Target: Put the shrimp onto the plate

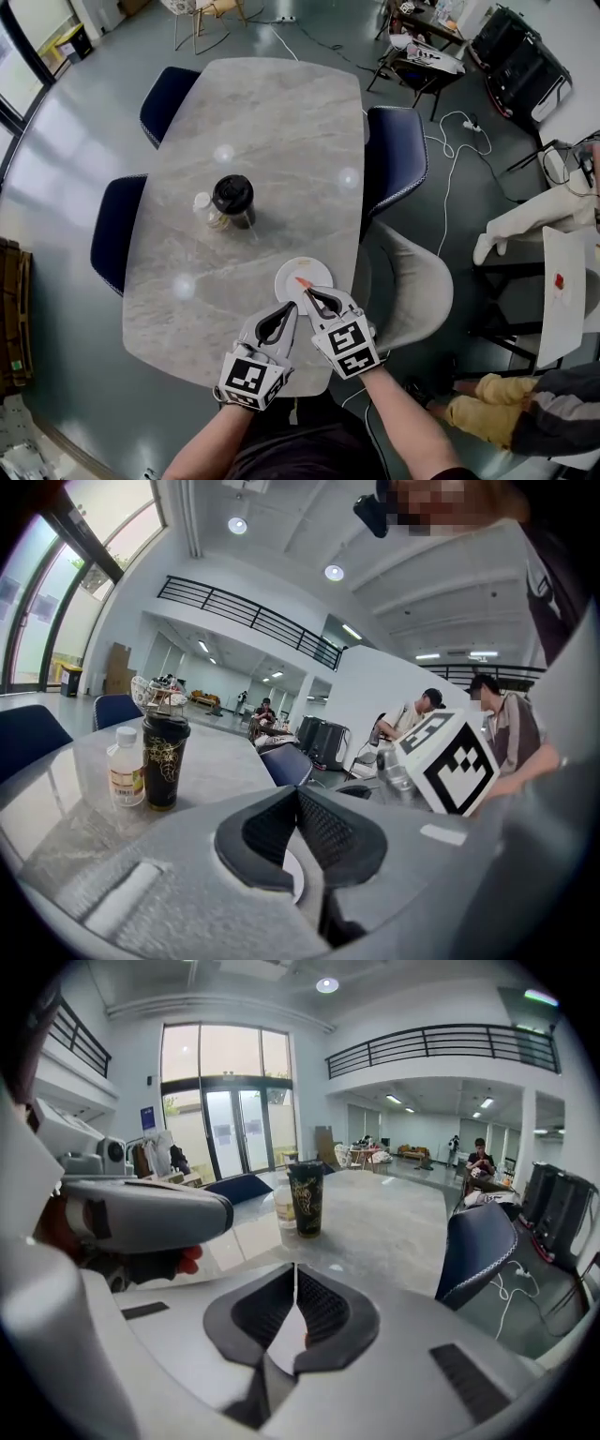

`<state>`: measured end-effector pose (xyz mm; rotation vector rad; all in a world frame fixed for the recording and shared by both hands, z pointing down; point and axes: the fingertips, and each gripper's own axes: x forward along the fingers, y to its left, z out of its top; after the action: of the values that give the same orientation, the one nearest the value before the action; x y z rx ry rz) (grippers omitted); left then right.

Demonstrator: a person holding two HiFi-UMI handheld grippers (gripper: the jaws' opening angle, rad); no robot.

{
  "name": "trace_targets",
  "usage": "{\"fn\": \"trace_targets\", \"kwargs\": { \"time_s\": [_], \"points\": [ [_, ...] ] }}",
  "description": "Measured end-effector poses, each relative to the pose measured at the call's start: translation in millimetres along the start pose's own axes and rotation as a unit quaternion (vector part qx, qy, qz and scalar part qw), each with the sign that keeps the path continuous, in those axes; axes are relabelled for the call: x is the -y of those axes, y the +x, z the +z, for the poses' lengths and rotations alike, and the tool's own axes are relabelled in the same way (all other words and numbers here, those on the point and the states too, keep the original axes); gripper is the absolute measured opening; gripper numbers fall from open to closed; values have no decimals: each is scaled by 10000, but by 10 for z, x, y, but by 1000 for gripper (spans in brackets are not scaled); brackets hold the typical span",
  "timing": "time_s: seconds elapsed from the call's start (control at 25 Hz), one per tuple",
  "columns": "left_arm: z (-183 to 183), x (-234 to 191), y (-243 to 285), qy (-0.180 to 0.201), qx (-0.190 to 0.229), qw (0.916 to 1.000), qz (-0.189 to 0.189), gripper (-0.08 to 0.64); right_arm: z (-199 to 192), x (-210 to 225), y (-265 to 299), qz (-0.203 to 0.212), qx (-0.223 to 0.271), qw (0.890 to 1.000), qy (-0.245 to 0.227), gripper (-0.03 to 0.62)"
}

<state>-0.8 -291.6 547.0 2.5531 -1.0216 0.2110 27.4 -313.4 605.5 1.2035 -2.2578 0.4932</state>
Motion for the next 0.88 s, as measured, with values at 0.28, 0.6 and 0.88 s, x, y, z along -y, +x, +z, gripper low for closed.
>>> {"fn": "trace_targets", "kwargs": {
  "time_s": [0.28,0.6,0.88],
  "points": [
    [323,239,-170,-10,42,10000,-84,6,473,-154,-522,22,826,9939,729,3],
    [890,622,-448,88,363,9990,-241,6,1064,-253,-1224,-117,1747,9809,846,2],
    [1309,878,-756,276,660,9970,-311,6,1428,-406,-1680,-159,2306,9680,973,2]
  ]
}}
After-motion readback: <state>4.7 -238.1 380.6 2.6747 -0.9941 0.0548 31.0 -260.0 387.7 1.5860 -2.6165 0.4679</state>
